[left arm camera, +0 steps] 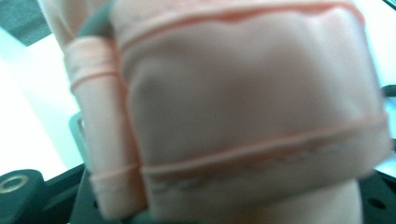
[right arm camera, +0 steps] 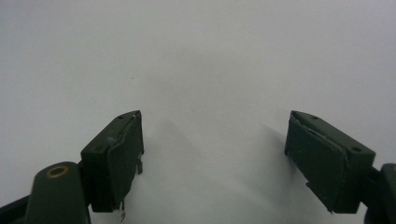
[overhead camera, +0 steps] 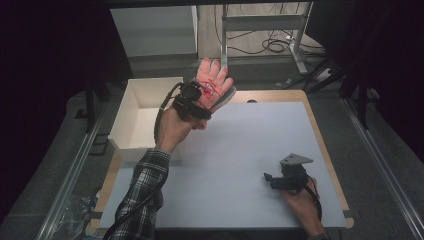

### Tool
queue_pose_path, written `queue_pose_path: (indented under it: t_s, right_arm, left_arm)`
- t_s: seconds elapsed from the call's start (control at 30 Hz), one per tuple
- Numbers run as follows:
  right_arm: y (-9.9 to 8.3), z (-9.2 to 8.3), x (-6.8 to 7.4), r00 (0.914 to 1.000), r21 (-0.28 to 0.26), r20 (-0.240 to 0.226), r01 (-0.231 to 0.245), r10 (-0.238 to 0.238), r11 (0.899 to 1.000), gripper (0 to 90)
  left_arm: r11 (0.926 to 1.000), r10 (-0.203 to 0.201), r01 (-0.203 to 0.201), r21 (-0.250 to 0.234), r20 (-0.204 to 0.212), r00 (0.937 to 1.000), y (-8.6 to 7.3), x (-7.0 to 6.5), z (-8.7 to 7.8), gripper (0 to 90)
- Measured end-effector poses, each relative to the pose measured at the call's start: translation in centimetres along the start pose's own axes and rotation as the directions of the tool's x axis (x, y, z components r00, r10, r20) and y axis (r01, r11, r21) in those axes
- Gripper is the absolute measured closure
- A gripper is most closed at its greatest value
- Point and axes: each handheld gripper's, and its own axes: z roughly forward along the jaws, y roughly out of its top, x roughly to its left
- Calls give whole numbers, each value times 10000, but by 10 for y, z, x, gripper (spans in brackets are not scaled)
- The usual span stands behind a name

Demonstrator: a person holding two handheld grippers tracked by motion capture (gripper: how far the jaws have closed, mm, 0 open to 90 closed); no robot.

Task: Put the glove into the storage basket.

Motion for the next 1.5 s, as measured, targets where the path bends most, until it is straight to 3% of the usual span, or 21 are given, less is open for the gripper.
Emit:
queue_pose_path:
  t_s: [0.3, 0.57, 0.77, 1.17, 1.5]
  right_arm:
    - [0, 0, 0, 10000, 7, 1, -11, 11, 10000, 198]
    - [0, 0, 0, 10000, -3, 6, 21, -21, 10000, 198]
    - [0, 0, 0, 10000, -15, 24, 48, -48, 10000, 198]
    - [0, 0, 0, 10000, -14, 24, 52, -51, 10000, 198]
    - [0, 0, 0, 10000, -9, 40, 70, -70, 10000, 198]
  left_arm:
    - [9987, -469, 454, -231, -694, 9965, -5, 20, -18, 460]
    - [9944, -1041, 1011, -294, -1284, 9863, -16, 42, -25, 460]
    - [9890, -1476, 1444, -312, -1660, 9750, -28, 58, -29, 457]
    - [9682, -2500, 2460, -457, -2190, 9432, -59, 90, -28, 453]
    - [9569, -2889, 2876, -404, -2331, 9285, -76, 105, -10, 445]
